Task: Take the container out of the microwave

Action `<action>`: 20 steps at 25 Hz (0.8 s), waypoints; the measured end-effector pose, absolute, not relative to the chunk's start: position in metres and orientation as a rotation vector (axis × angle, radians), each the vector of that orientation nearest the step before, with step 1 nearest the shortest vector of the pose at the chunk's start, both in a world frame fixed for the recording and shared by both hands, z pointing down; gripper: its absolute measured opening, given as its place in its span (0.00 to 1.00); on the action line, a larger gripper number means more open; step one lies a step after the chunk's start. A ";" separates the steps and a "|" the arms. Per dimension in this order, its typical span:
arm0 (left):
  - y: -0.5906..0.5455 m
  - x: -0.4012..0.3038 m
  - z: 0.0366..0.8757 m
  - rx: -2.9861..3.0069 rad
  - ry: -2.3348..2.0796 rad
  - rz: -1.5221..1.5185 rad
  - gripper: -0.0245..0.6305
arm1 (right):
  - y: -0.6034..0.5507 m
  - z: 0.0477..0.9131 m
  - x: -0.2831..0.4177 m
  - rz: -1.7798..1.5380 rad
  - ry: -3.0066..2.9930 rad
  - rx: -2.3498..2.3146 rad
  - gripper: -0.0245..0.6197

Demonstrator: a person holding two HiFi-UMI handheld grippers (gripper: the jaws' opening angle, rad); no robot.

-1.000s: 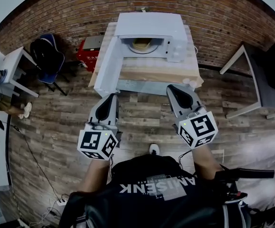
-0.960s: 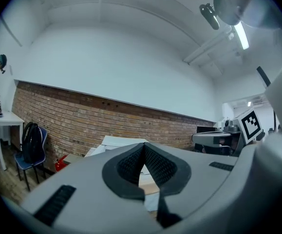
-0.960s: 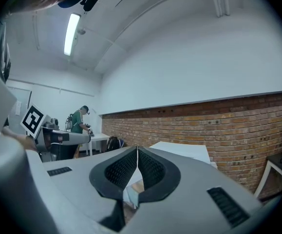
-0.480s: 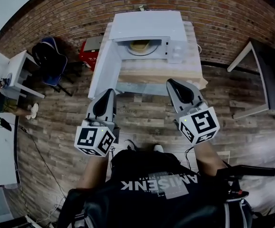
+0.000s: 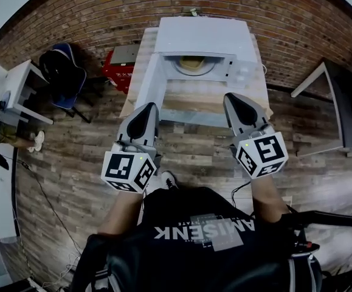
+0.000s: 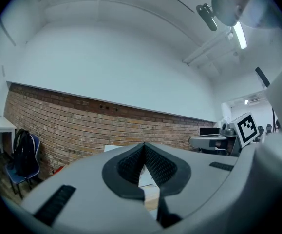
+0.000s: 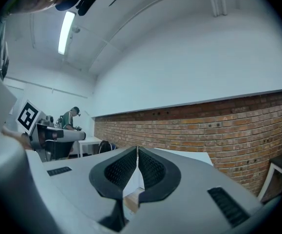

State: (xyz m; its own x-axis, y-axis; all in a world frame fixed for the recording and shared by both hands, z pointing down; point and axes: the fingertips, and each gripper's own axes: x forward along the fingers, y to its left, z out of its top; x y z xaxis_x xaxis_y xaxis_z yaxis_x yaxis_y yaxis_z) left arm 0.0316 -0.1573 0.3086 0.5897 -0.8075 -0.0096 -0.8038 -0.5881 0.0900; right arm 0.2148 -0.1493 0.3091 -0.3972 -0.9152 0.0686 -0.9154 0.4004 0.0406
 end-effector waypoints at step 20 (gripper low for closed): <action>-0.252 -0.069 0.326 2.769 -1.211 -0.103 0.05 | -0.256 0.341 0.101 -0.054 -2.436 1.686 0.11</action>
